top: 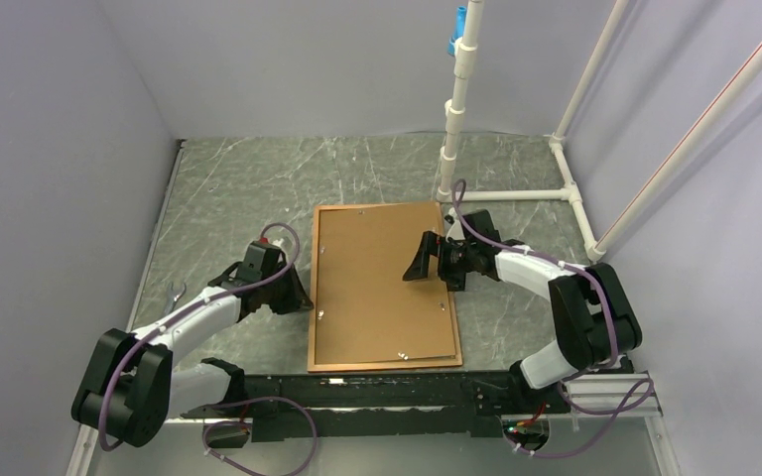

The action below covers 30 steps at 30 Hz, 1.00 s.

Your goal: Put the photo into the frame

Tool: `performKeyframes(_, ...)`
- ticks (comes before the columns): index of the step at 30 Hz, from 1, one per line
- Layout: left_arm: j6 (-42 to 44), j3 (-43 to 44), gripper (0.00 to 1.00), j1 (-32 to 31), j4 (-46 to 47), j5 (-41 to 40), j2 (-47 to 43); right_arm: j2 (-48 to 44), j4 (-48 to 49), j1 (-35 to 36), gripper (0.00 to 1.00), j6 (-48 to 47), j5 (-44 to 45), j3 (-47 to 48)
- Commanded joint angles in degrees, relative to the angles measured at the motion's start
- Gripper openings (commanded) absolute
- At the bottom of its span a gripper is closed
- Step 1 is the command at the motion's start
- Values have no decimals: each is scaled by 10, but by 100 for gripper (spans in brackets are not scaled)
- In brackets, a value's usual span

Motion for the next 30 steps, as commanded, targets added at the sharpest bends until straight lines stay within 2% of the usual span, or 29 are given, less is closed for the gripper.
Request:
performKeyframes(1, 19, 1, 16, -8, -29, -42, 19, 0, -44, 23, 100, -28, 79, 44)
performKeyframes(15, 21, 12, 15, -17, -47, -57, 29, 3, -150, 71, 100, -28, 248, 95)
performKeyframes(30, 22, 17, 16, -20, -62, -64, 15, -49, -204, 77, 100, -38, 275, 112)
